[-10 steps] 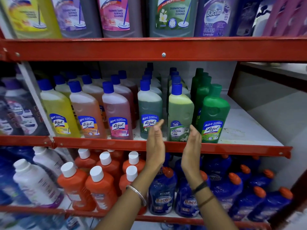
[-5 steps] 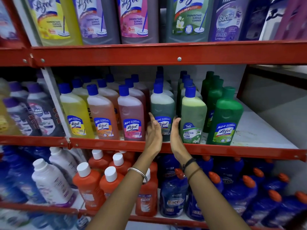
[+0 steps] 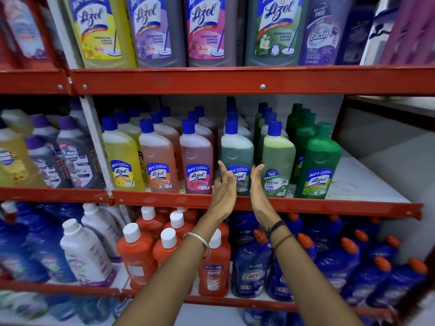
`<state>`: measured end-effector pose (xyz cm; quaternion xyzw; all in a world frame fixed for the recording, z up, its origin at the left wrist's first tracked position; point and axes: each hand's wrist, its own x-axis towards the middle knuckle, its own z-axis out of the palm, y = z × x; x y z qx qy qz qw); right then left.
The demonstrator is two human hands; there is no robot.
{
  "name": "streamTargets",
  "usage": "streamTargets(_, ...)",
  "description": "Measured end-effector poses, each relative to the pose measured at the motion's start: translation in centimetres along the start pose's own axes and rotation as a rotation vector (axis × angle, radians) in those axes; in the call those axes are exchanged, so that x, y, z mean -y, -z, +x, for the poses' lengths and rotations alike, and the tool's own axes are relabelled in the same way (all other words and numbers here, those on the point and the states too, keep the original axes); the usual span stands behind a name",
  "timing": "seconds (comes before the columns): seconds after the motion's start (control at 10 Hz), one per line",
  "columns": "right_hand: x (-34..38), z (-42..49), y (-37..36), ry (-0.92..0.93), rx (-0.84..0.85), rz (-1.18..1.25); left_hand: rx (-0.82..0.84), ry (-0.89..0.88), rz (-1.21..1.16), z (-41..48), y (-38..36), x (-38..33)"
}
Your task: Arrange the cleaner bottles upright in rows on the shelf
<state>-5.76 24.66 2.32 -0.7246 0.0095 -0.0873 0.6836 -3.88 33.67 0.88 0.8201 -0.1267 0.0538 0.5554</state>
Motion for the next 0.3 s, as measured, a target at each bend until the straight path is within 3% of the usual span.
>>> streamTargets(0.2, 0.5, -1.1, 0.6, -0.018, 0.054, -0.044, 0.069, 0.033, -0.044, -1.2, 1.0, -1.6)
streamTargets(0.3, 1.2, -1.9, 1.9, 0.010, 0.001, -0.245, 0.035, -0.015, -0.078, -2.3, 0.8, -2.3)
